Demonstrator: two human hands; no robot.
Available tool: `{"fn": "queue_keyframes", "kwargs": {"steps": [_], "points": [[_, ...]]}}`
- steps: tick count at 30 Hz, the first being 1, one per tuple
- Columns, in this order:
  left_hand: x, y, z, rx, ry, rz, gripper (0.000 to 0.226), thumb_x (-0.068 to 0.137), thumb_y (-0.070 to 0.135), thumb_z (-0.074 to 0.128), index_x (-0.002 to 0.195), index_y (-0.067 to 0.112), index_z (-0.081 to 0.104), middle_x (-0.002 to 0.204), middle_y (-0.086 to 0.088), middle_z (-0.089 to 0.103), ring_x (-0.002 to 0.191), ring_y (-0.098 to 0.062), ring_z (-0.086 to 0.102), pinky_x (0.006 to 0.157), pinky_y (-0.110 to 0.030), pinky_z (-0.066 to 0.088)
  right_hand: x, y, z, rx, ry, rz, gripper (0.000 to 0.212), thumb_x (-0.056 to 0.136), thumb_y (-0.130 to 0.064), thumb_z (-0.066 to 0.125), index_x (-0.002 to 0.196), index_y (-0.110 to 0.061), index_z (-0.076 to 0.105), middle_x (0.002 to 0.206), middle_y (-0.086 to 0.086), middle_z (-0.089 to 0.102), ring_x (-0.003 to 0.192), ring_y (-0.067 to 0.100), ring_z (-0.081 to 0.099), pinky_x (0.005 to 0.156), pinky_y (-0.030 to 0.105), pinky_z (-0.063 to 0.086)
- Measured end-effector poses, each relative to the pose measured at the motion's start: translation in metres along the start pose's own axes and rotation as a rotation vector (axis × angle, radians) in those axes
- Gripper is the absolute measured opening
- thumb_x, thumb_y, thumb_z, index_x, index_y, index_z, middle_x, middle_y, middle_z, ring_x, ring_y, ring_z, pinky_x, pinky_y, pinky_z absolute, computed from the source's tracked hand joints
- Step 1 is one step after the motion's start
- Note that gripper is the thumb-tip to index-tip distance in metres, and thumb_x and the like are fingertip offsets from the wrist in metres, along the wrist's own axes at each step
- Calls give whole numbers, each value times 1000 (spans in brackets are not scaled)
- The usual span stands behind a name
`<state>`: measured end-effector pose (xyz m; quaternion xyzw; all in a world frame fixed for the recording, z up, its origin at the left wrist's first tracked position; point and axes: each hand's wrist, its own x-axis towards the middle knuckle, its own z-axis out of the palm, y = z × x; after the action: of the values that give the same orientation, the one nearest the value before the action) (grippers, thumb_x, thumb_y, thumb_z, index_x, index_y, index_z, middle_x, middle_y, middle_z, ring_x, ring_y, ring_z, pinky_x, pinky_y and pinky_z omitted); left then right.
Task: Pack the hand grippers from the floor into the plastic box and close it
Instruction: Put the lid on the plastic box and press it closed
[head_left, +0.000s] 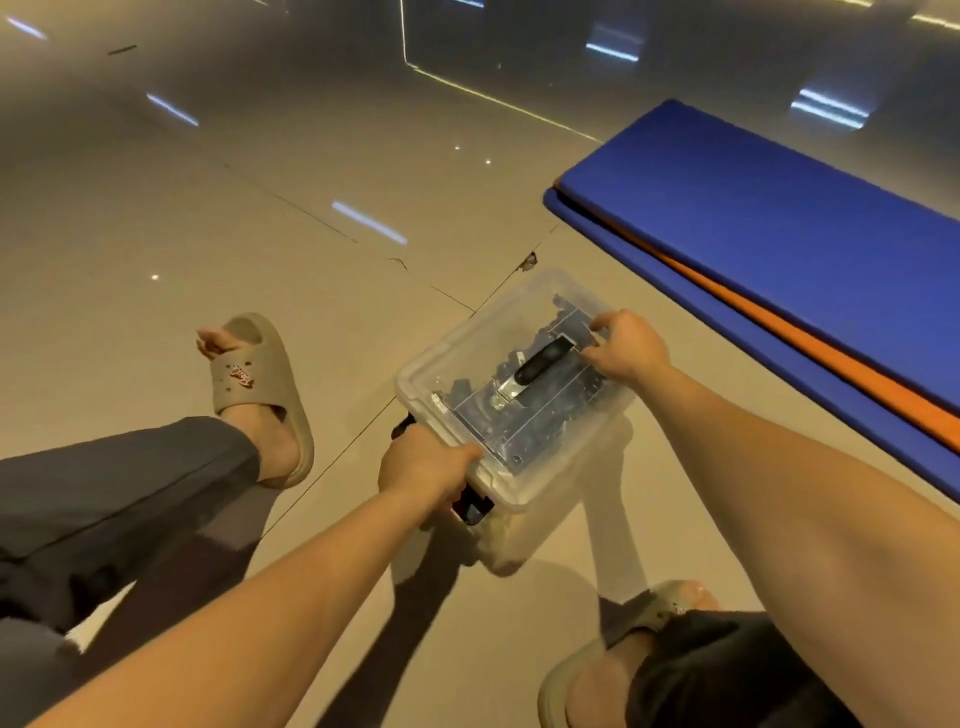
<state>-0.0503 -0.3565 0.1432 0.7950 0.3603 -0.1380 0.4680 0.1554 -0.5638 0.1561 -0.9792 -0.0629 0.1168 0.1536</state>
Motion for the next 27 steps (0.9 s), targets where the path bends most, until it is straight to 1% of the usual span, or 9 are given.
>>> {"fn": "queue_keyframes", "kwargs": {"steps": [4, 7, 10, 12, 14, 18, 21, 24, 27], "points": [[0, -10, 6, -37, 97, -82, 44, 70, 56, 82, 85, 19, 65, 83, -6, 73, 65, -21, 69, 52, -31, 55, 11, 10, -4, -44, 50, -17, 24, 90, -32, 64, 109, -18, 70, 95, 4, 69, 90, 25, 65, 86, 47, 57], [-5, -24, 12, -361, 52, -257, 77, 59, 62, 87, 107, 11, 56, 101, -7, 64, 86, -22, 63, 59, -30, 46, 27, 24, -4, -32, 157, -10, 36, 95, -36, 63, 124, -14, 64, 118, 9, 62, 107, 29, 60, 97, 49, 52], [-7, -28, 15, -589, -103, -316, 62, 64, 54, 88, 104, 14, 62, 96, -4, 68, 82, -20, 63, 59, -31, 46, 42, 35, -2, 130, -13, 17, 61, 96, -42, 64, 144, -10, 47, 141, 14, 52, 125, 34, 53, 105, 52, 47], [-6, -26, 21, -679, -66, -290, 54, 65, 43, 89, 105, 14, 67, 94, -7, 74, 80, -22, 70, 51, -30, 53, 51, 42, -4, 273, -104, 73, 75, 94, -46, 66, 151, -6, 37, 149, 17, 47, 129, 36, 52, 106, 49, 47], [-4, -24, 27, -720, 52, -267, 48, 66, 34, 90, 102, 14, 65, 87, -6, 74, 72, -20, 71, 45, -25, 52, 55, 47, -7, 340, -149, 116, 88, 91, -50, 70, 154, -2, 32, 151, 19, 44, 127, 36, 53, 97, 40, 48], [0, -17, 31, -521, 223, -95, 40, 67, 32, 82, 99, 19, 61, 86, -4, 72, 78, -22, 72, 58, -31, 54, 58, 48, -8, 429, -205, 170, 85, 88, -51, 71, 147, 2, 40, 142, 20, 51, 107, 29, 55, 81, 38, 47], [8, -12, 22, -430, 271, -51, 24, 73, 25, 76, 93, 16, 66, 83, -4, 73, 76, -23, 72, 62, -36, 58, 55, 48, -8, 482, -233, 196, 81, 88, -50, 71, 142, 2, 44, 138, 19, 53, 106, 29, 56, 74, 36, 48], [29, -14, -6, -299, 330, 31, 14, 81, 24, 74, 92, 22, 65, 87, 0, 71, 83, -24, 69, 77, -44, 60, 42, 54, -3, 543, -290, 234, 93, 81, -57, 76, 142, 5, 45, 139, 19, 53, 118, 34, 56, 90, 43, 50], [52, -19, -39, -125, 368, 93, 14, 89, 25, 69, 98, 23, 59, 94, -4, 69, 87, -29, 67, 77, -49, 60, 28, 52, 5, 604, -407, 238, 86, 78, -58, 78, 132, 3, 52, 129, 16, 60, 112, 35, 61, 96, 50, 53]]}}
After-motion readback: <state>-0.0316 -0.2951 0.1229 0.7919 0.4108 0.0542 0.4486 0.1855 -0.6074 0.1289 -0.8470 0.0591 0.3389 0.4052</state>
